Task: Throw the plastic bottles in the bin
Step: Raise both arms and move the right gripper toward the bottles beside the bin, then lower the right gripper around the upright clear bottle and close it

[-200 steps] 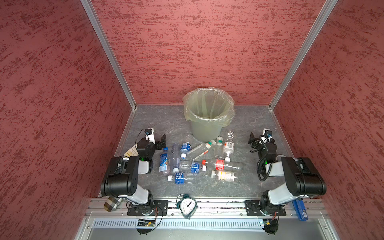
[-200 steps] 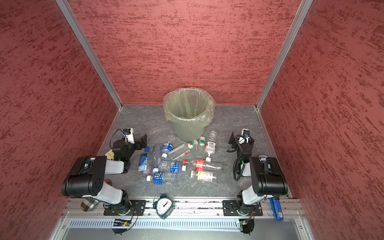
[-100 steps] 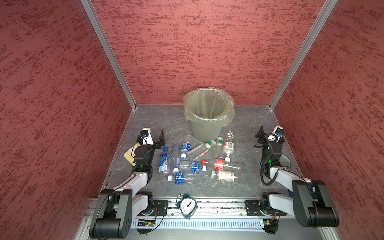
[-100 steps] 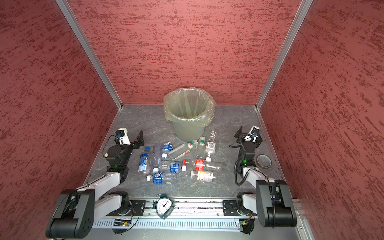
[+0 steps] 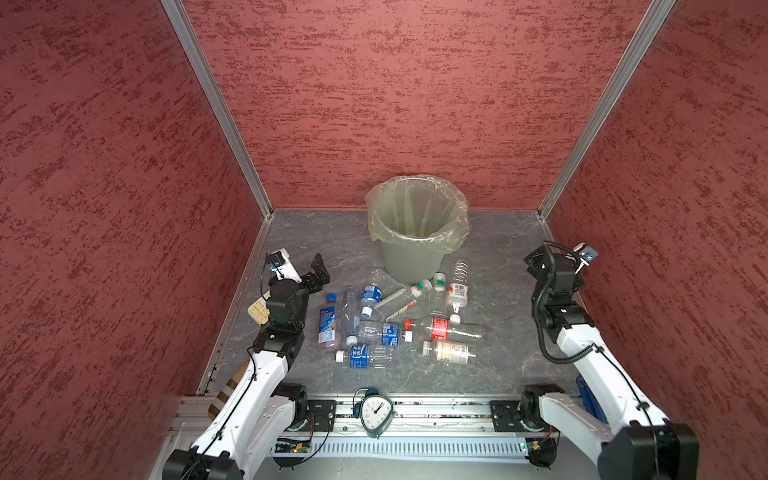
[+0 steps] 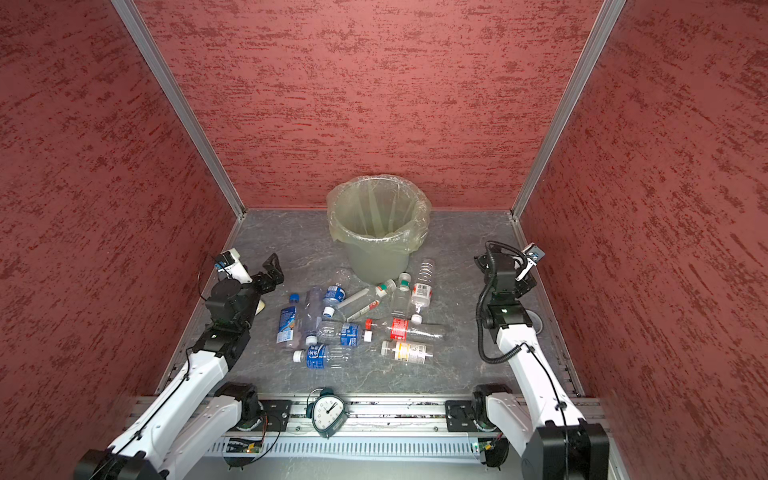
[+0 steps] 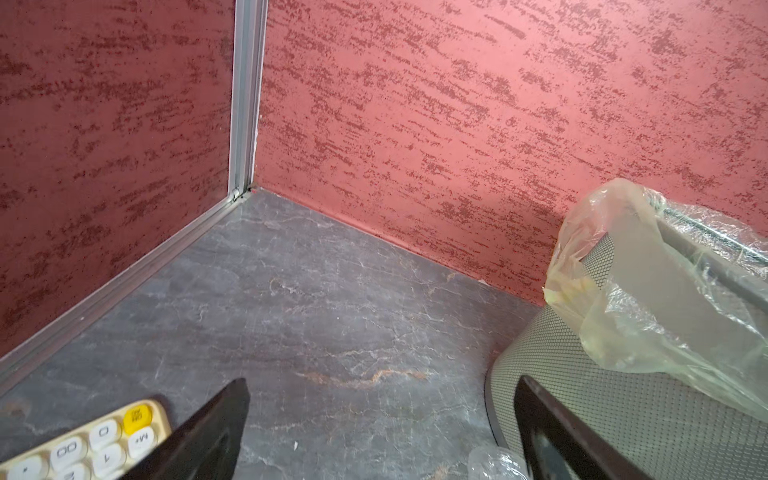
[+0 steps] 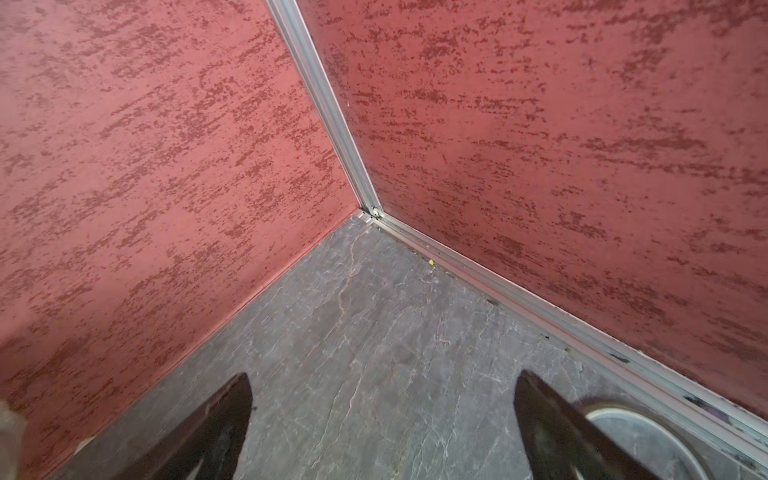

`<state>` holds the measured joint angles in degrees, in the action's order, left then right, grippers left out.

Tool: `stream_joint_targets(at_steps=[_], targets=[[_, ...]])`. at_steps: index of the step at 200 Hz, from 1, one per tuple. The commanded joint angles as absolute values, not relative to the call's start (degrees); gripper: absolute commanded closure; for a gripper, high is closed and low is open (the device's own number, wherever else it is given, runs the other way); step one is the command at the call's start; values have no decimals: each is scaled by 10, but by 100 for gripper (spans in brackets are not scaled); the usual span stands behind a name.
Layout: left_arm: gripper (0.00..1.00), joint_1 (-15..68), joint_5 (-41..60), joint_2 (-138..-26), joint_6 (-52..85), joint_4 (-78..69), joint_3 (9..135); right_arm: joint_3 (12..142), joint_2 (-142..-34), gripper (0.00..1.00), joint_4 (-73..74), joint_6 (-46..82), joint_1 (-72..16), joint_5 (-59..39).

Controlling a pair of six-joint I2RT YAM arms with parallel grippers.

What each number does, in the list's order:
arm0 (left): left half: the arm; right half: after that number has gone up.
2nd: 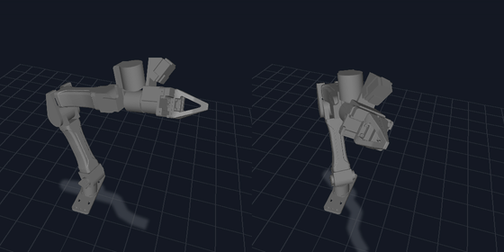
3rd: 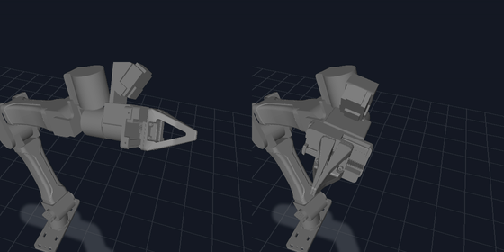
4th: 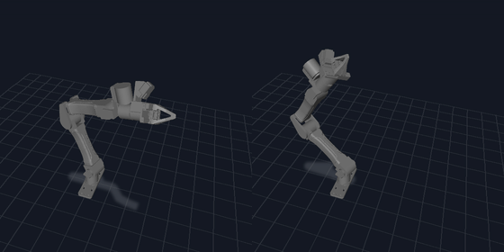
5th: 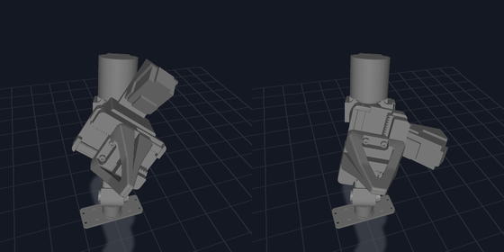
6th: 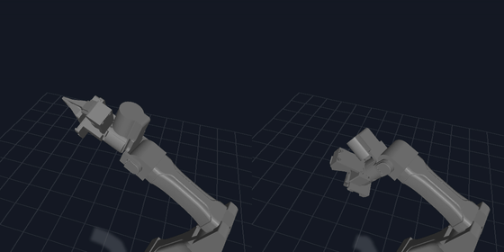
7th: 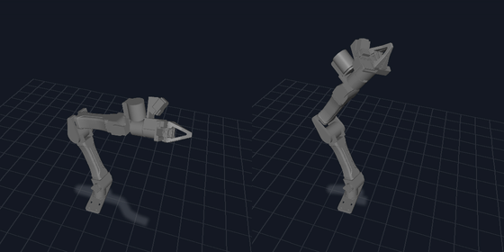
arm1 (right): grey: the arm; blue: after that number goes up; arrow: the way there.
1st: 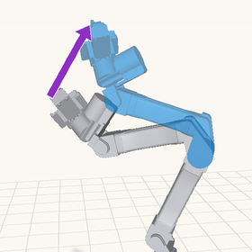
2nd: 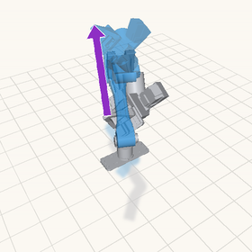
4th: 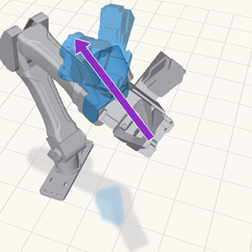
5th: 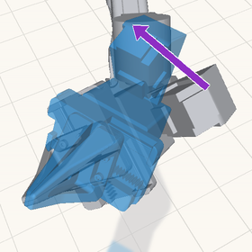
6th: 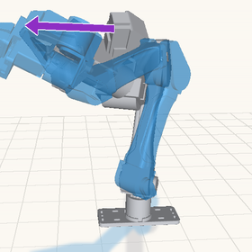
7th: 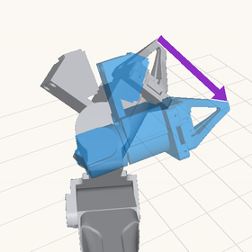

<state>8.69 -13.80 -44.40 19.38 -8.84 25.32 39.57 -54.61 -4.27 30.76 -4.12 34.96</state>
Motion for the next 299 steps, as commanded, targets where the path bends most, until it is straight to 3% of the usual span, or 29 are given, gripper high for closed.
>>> stream_joint_targets(at_steps=[1, 64, 96, 182, 299], targets=[[1, 111, -153, -417, 235, 40, 255, 399, -521, 1, -121, 301, -79, 362], [1, 193, -139, -339, 234, 120, 207, 423, -544, 3, -210, 291, -196, 315], [0, 206, -146, -312, 229, 113, 193, 430, -576, 4, -217, 292, -211, 234], [6, 197, -122, -367, 228, 97, 201, 451, -684, 11, -190, 319, -227, 74], [7, 113, -44, -391, 257, 91, 194, 457, -789, 12, -151, 319, -236, 43]])
